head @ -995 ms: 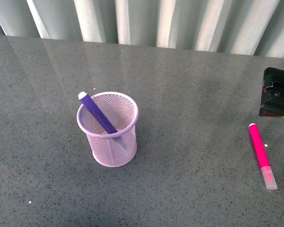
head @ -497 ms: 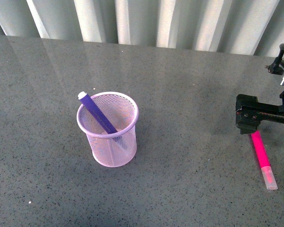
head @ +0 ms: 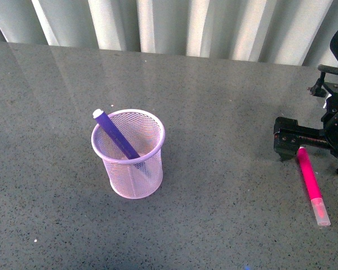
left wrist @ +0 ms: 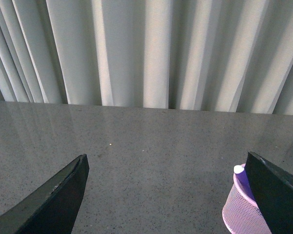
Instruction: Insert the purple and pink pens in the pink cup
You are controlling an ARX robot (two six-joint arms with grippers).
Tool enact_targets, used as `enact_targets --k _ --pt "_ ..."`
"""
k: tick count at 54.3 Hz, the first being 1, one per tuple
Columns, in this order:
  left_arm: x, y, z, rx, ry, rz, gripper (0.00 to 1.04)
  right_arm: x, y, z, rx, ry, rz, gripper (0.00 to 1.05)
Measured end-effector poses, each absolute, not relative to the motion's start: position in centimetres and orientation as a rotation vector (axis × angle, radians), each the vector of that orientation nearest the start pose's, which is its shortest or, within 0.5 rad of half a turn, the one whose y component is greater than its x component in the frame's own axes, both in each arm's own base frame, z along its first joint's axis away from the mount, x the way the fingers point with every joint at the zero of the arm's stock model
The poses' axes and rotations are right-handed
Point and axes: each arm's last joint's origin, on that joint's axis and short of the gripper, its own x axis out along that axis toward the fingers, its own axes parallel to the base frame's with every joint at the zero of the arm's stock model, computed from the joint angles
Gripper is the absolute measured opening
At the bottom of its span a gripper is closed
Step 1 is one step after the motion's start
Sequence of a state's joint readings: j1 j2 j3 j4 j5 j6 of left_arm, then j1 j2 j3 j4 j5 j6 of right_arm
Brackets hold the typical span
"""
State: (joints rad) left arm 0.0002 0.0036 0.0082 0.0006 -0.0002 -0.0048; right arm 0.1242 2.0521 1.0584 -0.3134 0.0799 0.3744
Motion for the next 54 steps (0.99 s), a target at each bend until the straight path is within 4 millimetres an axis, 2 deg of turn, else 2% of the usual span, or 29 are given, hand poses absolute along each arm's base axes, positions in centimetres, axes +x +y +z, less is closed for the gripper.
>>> enact_targets --k 13,33,36,48,54 --pt "9.7 0.0 16.6 -0.005 -0.006 0.0 0.98 35.2 4.3 7.1 0.209 1.285 -0.207 0.97" --pt "9.7 0.0 16.6 -0.005 -0.005 0.0 0.98 35.4 5.7 6.9 0.202 1.283 -0.199 0.21" --pt "9.7 0.0 16.6 -0.005 -0.005 0.0 0.98 35.5 5.7 6.9 0.206 1.279 -0.2 0.13" --pt "9.7 0.0 16.6 -0.005 -0.005 0.0 0.98 35.3 5.5 7.1 0.175 1.225 -0.204 0.12" --pt "9.7 0.0 16.6 -0.005 -0.005 0.0 0.98 35.0 5.3 8.2 0.114 1.133 -0.207 0.12"
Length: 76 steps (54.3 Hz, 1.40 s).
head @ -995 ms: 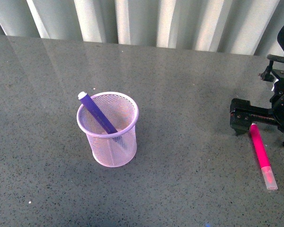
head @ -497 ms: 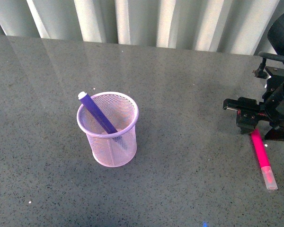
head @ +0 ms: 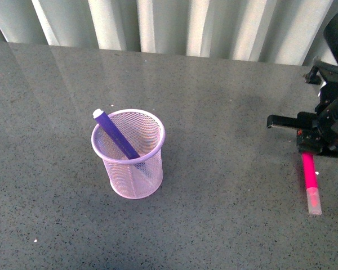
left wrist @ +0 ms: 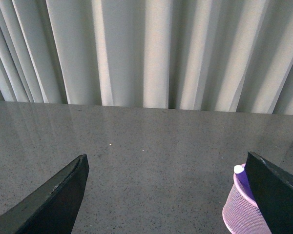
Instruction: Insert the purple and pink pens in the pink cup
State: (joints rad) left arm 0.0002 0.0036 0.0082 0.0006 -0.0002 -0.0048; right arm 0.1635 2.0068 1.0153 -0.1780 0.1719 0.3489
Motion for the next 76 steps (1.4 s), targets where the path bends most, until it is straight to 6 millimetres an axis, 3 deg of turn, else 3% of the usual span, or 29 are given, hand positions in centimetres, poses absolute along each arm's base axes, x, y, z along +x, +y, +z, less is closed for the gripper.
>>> enact_targets --k 15,21,29,38,49,66,76 --pt "9.7 0.0 16.6 -0.005 -0.005 0.0 0.98 34.6 5.6 14.1 0.007 0.766 -0.109 0.12" --pt "9.7 0.0 16.6 -0.005 -0.005 0.0 0.98 34.1 6.6 16.4 -0.002 0.594 0.013 0.12" --pt "9.7 0.0 16.6 -0.005 -0.005 0.0 0.98 32.4 9.3 18.8 -0.036 0.36 0.286 0.12" --pt "9.7 0.0 16.6 -0.005 -0.005 0.0 0.98 30.7 12.3 18.9 -0.134 0.156 0.475 0.12" --pt "9.7 0.0 16.6 -0.005 -0.005 0.0 0.98 29.1 15.6 19.0 -0.143 0.028 0.641 0.12" --pt "9.7 0.0 16.6 -0.005 -0.006 0.0 0.98 28.2 19.8 17.5 -0.031 0.046 0.764 0.12" --pt "9.7 0.0 16.6 -0.005 -0.005 0.0 0.98 28.4 21.1 16.8 -0.033 0.063 0.795 0.12"
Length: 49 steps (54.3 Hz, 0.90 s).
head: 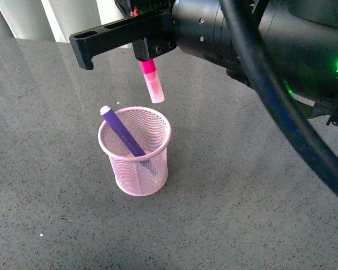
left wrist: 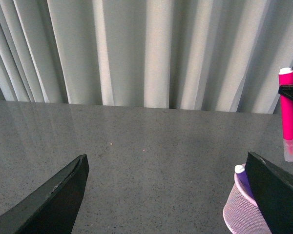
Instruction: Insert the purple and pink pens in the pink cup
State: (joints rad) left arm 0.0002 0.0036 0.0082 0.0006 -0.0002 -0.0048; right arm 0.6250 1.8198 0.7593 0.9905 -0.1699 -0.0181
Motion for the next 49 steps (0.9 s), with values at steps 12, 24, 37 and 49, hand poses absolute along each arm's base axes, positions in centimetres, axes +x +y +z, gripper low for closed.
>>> enact_targets --k 12,24,37,49 --pt "9.7 0.0 16.6 -0.005 -0.006 0.0 0.98 28.3 21.5 16.1 -0.037 0.081 0.808 0.12" --pt "9.7 0.0 16.6 -0.005 -0.005 0.0 0.98 28.2 21.7 15.3 -0.033 0.097 0.809 0.12" --pt "9.7 0.0 16.6 -0.005 -0.005 0.0 0.98 28.3 21.3 14.8 -0.013 0.103 0.806 0.11" --pt "9.7 0.0 16.6 -0.005 -0.005 0.0 0.98 28.6 20.8 13.9 -0.007 0.117 0.811 0.11"
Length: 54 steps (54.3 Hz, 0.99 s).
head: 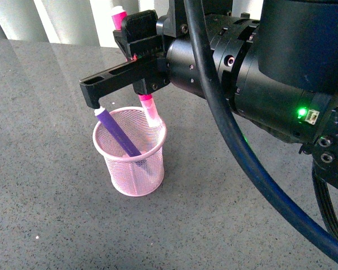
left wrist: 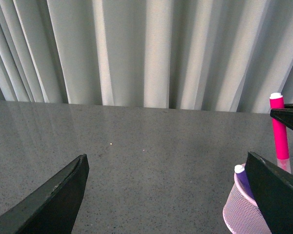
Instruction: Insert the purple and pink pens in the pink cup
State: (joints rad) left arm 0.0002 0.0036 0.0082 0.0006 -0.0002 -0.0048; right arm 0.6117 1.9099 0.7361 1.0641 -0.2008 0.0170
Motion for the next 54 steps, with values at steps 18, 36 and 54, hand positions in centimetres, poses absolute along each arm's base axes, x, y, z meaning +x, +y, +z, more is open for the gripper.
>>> enact_targets --k 18,36,54 --pt "9.7 0.0 16.6 -0.005 -0.006 0.0 0.98 28.7 20.9 12.9 0.007 0.154 0.816 0.11" --pt "9.7 0.0 16.6 -0.005 -0.005 0.0 0.98 27.7 21.3 11.8 -0.012 0.191 0.797 0.2" --pt "9.7 0.0 16.6 -0.005 -0.005 0.0 0.98 27.5 19.0 13.3 0.0 0.18 0.688 0.9"
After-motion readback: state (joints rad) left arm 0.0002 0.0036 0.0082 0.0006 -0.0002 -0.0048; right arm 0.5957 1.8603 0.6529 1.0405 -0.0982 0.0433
